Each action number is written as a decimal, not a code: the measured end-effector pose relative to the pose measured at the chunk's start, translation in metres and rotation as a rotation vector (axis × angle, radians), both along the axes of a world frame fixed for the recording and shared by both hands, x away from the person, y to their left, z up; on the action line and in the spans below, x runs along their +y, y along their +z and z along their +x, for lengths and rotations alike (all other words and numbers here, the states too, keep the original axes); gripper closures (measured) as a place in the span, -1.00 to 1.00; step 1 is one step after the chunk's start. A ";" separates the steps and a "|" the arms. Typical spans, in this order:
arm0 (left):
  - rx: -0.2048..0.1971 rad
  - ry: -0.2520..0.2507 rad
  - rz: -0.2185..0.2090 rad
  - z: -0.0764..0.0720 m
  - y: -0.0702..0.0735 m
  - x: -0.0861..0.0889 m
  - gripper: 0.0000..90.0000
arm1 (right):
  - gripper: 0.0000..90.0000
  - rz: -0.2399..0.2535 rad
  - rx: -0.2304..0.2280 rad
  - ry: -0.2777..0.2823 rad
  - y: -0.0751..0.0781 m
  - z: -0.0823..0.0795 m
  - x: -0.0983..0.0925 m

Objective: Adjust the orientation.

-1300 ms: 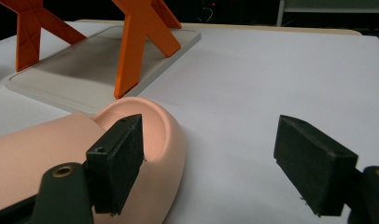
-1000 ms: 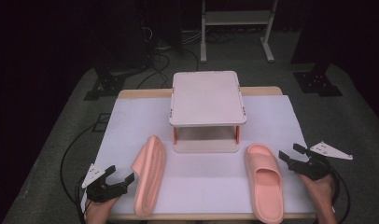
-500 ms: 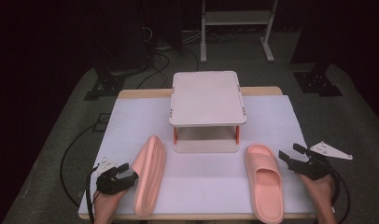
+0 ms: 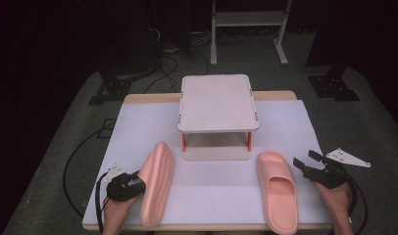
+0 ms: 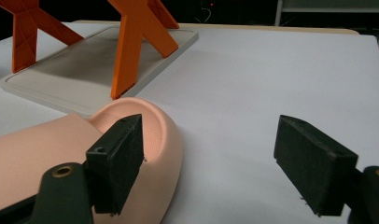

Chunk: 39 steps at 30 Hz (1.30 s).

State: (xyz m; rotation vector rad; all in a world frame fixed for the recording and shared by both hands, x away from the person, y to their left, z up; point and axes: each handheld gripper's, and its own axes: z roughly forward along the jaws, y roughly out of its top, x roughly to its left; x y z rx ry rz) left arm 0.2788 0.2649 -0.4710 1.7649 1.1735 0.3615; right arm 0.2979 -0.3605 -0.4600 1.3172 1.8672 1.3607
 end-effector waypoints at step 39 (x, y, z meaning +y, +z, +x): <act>-0.052 -0.093 -0.017 0.009 0.016 -0.043 -0.20 | -0.47 0.002 -0.002 0.001 0.000 -0.001 -0.002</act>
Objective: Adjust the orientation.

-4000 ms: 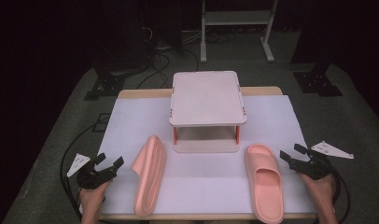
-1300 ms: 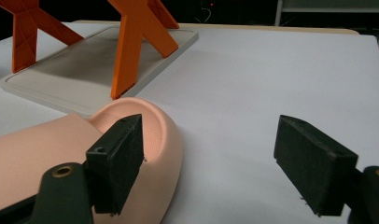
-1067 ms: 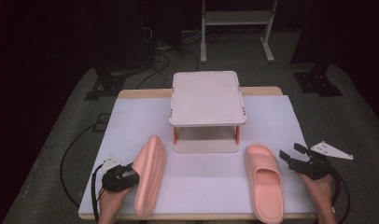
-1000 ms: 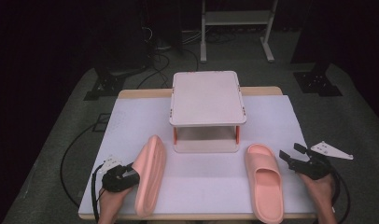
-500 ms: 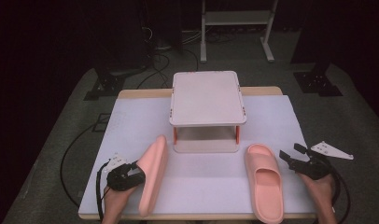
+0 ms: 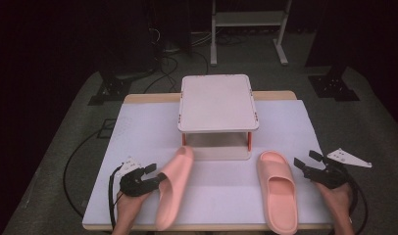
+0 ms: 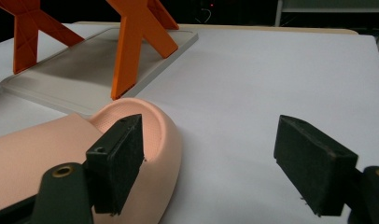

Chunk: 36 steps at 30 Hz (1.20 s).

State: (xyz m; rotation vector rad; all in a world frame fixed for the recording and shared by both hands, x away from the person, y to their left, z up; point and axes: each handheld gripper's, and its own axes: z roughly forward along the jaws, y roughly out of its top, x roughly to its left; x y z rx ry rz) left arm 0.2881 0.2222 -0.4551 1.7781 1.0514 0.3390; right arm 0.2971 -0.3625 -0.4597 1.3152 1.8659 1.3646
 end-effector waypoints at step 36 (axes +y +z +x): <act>-0.035 -0.162 0.123 0.000 -0.001 -0.042 -0.10 | -0.48 0.067 -0.014 0.058 0.003 -0.014 0.002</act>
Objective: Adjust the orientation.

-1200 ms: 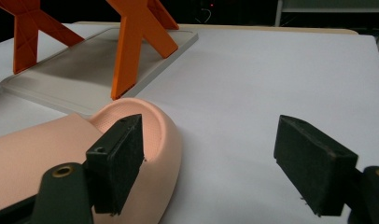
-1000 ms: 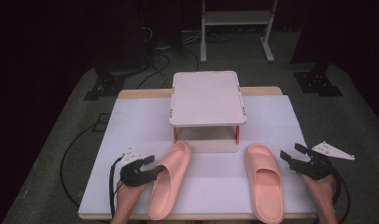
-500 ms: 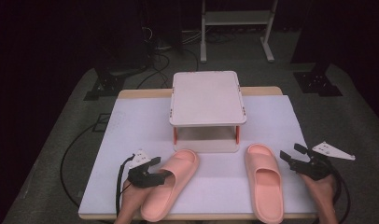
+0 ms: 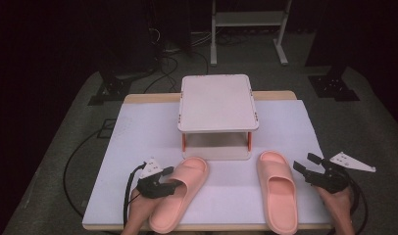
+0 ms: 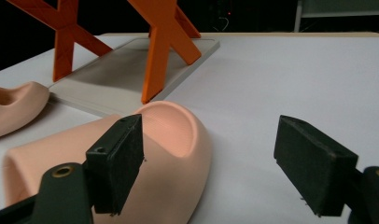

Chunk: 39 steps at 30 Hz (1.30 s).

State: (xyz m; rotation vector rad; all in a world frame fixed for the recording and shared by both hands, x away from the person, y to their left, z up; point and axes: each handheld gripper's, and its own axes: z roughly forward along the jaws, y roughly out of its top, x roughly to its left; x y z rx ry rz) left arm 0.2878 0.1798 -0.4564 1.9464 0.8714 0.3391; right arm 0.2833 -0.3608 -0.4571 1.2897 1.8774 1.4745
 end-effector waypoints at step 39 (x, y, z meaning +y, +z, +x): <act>-0.020 0.035 0.004 -0.005 -0.002 -0.002 -0.06 | -0.42 -0.081 -0.019 0.120 -0.005 -0.046 0.032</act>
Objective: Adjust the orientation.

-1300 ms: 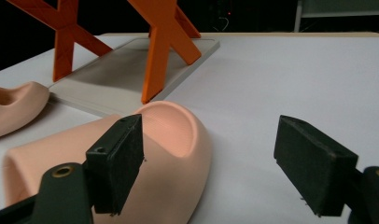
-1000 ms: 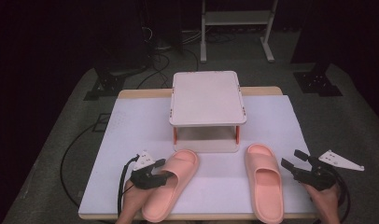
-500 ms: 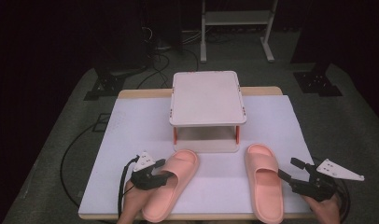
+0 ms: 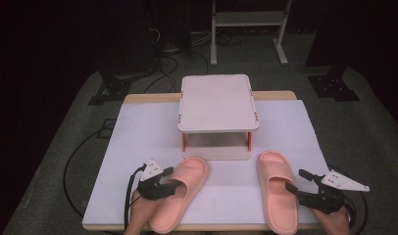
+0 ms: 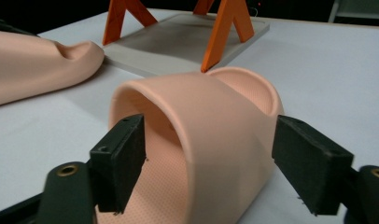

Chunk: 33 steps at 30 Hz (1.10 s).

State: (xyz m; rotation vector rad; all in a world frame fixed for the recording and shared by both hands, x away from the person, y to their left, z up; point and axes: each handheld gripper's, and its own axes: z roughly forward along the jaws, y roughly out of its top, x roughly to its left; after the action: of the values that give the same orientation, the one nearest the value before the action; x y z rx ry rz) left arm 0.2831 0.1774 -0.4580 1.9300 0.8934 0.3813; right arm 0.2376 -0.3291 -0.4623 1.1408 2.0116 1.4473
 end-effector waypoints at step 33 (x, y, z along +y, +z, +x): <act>0.002 0.026 -0.033 -0.001 -0.001 0.003 0.02 | 0.47 -0.147 -0.006 -0.089 -0.008 0.012 0.017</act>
State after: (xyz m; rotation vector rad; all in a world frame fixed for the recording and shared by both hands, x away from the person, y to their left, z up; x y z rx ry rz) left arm 0.2823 0.1806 -0.4595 1.8908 0.9211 0.3776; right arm 0.2501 -0.3124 -0.4707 1.1460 1.9999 1.2362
